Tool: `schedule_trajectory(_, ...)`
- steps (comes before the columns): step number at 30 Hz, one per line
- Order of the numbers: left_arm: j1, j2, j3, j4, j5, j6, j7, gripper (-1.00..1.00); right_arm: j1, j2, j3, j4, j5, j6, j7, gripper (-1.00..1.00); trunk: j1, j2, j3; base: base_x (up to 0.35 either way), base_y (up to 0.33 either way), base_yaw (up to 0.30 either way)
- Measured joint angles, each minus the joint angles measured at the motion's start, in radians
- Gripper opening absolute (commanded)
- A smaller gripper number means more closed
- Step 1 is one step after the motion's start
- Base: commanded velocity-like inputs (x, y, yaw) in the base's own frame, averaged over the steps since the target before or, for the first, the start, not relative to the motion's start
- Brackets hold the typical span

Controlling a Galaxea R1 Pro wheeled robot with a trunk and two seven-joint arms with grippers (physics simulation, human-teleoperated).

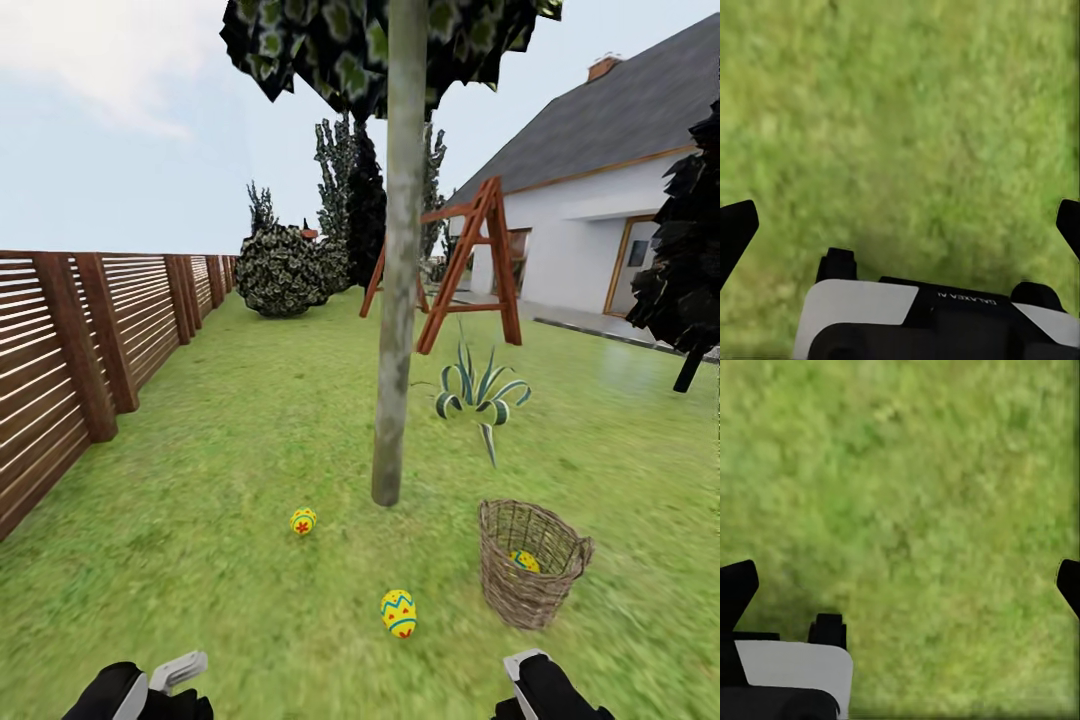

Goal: Take the three Easter eggs out of the wicker basket on the lawn in the garden, then place them on the lawn next to a single tree (choose any tree) so that all three eggs are next to the same tree and none are left in the basket.

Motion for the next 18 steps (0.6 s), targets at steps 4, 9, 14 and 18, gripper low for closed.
schedule_trajectory(4,0.000,0.001,0.001,0.000,0.001,0.000,-0.003,1.00,0.000,0.000,0.000,0.000,0.000,0.000,0.000,1.00,-0.015,0.028,0.013,-0.233,-0.237,0.000)
schedule_trajectory(9,0.000,0.001,-0.001,0.000,0.000,0.000,-0.002,1.00,0.000,-0.001,-0.001,0.000,0.000,0.000,0.000,1.00,-0.035,0.063,0.028,-0.235,-0.235,0.000)
schedule_trajectory(14,0.000,0.000,-0.003,0.000,0.000,0.000,-0.001,1.00,0.000,-0.002,-0.001,0.000,-0.009,-0.001,0.002,1.00,-0.054,0.098,0.044,-0.235,-0.234,-0.042)
schedule_trajectory(18,0.000,0.000,-0.003,0.000,0.001,0.000,-0.001,1.00,0.000,-0.004,-0.002,0.000,-0.011,0.004,0.002,1.00,-0.069,0.126,0.056,-0.235,-0.234,-0.105)
